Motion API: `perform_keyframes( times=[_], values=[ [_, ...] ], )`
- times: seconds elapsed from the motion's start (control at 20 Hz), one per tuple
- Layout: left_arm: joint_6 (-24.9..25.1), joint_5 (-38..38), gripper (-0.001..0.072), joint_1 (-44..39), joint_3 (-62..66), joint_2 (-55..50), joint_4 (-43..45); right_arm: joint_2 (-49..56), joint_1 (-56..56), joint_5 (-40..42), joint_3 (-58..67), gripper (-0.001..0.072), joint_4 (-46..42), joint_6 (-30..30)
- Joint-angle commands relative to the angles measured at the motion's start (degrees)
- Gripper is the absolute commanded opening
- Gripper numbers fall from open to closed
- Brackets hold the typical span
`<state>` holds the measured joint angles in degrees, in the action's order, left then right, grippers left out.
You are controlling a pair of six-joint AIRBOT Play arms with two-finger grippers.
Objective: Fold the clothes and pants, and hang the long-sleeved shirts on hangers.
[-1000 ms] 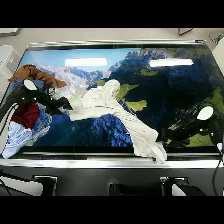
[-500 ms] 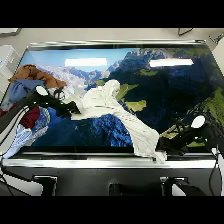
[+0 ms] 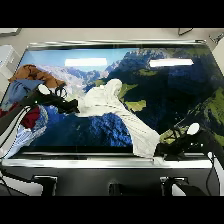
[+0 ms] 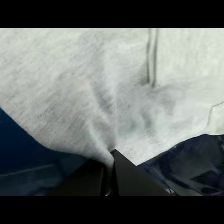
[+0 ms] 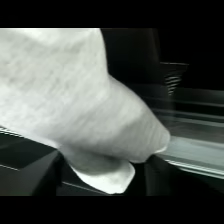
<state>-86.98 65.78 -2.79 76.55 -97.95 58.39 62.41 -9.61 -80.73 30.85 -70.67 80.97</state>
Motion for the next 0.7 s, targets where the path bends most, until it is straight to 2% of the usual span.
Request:
perform_keyframes(
  times=[0.0, 0.05, 0.2, 0.35, 0.55, 0.65],
  values=[
    [0.0, -0.3, 0.0023, 0.0, 0.5, 2.2, -0.2, 0.0, 0.0, 2.3, -1.7, 0.0327, 2.5, -0.9],
    [0.0, -0.3, 0.0023, 0.0, 0.5, 3.1, -0.2, 0.0, 0.0, 2.7, -1.4, 0.0053, 3.6, -0.7],
    [2.2, -2.1, 0.0022, 0.0, 3.3, 8.4, -0.1, -0.3, 0.0, 0.5, 5.3, 0.0057, 3.8, -0.5],
    [2.2, -10.1, 0.0021, 0.4, 14.0, 17.1, -0.1, -1.9, 0.0, 0.0, 25.4, 0.0057, -1.6, -0.2],
    [2.2, -24.2, 0.0021, 1.0, 36.7, 28.5, -0.1, -5.2, 0.0, 9.5, 60.5, 0.0059, -7.1, -0.2],
    [2.2, -26.1, 0.0022, 1.0, 43.7, 33.4, -0.1, -7.2, 0.0, 13.3, 70.6, 0.0059, -6.8, -0.2]
  ],
)
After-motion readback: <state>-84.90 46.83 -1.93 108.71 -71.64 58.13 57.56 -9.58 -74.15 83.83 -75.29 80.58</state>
